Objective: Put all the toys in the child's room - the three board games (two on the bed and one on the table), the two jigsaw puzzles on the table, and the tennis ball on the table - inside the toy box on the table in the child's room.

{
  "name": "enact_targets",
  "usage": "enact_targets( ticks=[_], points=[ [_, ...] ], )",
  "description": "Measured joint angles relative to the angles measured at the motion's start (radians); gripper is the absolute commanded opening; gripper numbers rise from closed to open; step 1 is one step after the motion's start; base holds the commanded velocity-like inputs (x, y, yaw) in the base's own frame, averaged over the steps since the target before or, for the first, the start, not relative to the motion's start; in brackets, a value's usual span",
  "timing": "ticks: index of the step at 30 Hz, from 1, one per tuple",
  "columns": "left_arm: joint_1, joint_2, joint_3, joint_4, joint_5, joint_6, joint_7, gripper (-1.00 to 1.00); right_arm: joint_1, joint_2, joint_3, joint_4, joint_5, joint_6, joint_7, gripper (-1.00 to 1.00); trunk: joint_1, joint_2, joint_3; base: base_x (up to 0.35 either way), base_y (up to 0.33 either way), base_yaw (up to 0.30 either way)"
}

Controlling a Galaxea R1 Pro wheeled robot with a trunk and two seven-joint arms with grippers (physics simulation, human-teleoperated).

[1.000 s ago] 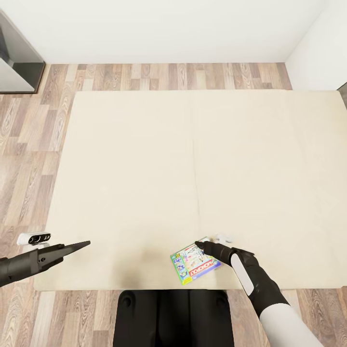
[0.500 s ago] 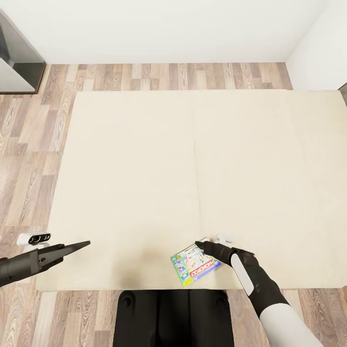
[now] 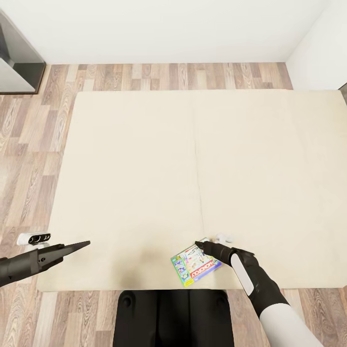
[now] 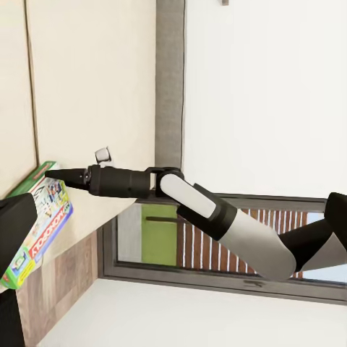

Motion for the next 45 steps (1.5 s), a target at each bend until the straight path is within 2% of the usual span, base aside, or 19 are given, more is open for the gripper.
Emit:
enact_targets(
  ticks=[45],
  points=[
    [0.000, 0.000, 0.002, 0.000, 0.000, 0.000, 0.000, 1.00, 0.002, -0.001, 0.001, -0.008, 0.000, 0.004, 0.009, 1.00, 0.000, 0.000, 0.000, 0.000, 0.028, 0.000]
  ],
)
